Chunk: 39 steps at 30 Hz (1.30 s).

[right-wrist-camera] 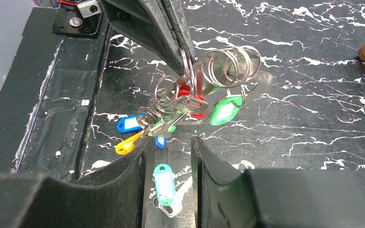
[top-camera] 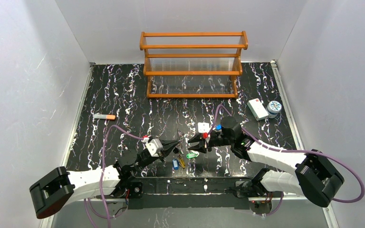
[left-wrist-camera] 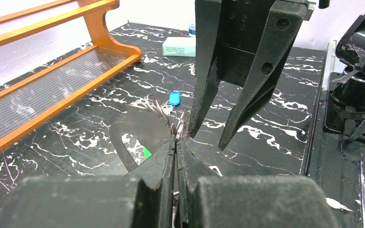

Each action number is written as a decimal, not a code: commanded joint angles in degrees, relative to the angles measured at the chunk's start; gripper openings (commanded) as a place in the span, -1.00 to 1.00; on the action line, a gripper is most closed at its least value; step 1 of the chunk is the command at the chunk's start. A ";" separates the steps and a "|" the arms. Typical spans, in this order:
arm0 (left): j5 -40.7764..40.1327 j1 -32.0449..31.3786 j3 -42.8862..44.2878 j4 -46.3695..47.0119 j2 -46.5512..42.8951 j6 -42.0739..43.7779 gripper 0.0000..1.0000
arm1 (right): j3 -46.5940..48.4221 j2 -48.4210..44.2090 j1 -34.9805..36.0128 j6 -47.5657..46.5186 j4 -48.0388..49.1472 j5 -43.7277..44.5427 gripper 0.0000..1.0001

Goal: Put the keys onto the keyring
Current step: Adjust the key on the keyring, then place the keyring at the center of the board.

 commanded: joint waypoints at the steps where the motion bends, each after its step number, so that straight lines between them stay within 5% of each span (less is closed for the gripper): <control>1: -0.68 -0.16 -3.13 4.76 -0.19 -0.67 -1.00 | 1.46 0.07 -0.07 1.07 3.51 -0.83 -0.17; 8: -1.12 -0.18 -3.19 4.91 0.12 -1.28 -1.00 | 1.71 0.93 -0.05 2.10 4.59 -1.54 -0.17; 15: -12.11 -0.16 -3.29 1.26 -1.00 -5.43 -1.00 | 2.06 0.98 -0.05 6.07 3.81 4.06 -0.08; 16: -16.34 -0.16 -2.06 -4.04 -2.28 -6.69 -0.78 | 2.10 0.66 -0.07 7.06 3.43 5.80 -0.01; 17: -20.90 -0.16 0.32 -9.53 -3.99 -6.94 -0.31 | 2.04 0.34 -0.08 8.56 3.40 8.44 0.10; 18: -25.73 -0.16 5.63 -26.19 -6.06 -7.65 0.55 | 2.06 0.00 -0.06 10.85 3.33 11.36 0.25; 19: -30.60 -0.21 11.57 -37.53 -6.67 -8.21 0.92 | 2.13 -0.38 -0.06 13.54 3.11 15.17 0.39; 21: -44.57 -0.16 23.39 -58.45 -3.90 -12.50 0.97 | 2.73 -0.97 -0.12 18.42 1.25 22.87 0.81; 23: -56.92 -0.17 32.66 -74.16 1.13 -16.52 0.97 | 3.46 -0.92 -0.22 23.05 -0.81 29.09 0.97; 25: -59.64 -0.02 38.41 -83.40 5.68 -18.57 0.97 | 4.45 0.22 -0.35 27.30 -2.91 34.26 0.97; 33: -39.87 3.35 43.90 -93.32 11.19 -35.83 0.97 | 15.25 11.40 -2.35 37.42 -18.06 29.33 0.97; 39: -19.85 16.85 38.67 -92.42 5.09 -44.76 0.97 | 16.72 16.07 -2.41 39.91 -15.98 20.45 0.97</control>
